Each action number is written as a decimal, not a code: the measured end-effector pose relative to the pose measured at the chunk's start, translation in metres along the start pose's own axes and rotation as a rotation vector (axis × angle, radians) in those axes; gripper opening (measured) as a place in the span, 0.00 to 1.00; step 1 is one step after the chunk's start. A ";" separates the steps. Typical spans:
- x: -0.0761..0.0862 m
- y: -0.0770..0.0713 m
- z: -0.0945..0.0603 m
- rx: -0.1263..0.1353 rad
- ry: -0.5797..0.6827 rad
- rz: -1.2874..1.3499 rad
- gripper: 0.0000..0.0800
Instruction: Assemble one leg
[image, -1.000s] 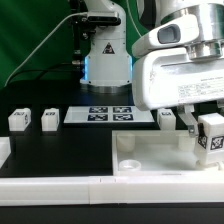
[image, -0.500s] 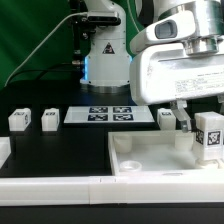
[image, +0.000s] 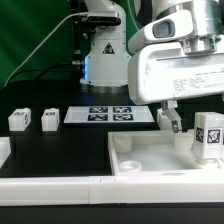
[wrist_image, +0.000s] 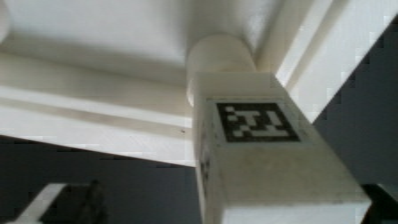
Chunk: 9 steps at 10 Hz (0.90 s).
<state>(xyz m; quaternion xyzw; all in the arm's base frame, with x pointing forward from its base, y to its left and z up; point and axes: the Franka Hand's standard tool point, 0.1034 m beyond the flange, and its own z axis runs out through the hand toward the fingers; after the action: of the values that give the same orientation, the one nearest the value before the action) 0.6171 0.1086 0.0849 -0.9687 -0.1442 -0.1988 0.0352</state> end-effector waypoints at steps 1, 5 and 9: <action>0.002 0.000 -0.003 -0.001 0.003 -0.001 0.81; 0.008 0.000 -0.020 0.007 -0.031 -0.004 0.81; -0.001 -0.010 -0.017 0.049 -0.197 0.007 0.81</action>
Offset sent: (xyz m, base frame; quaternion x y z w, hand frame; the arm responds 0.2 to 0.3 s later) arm -0.0102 -0.0004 0.0220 0.0196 -0.0346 -0.0088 0.9992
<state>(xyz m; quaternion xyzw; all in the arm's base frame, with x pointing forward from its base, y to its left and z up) 0.6070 0.1156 0.1007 -0.9829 -0.1483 -0.0991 0.0453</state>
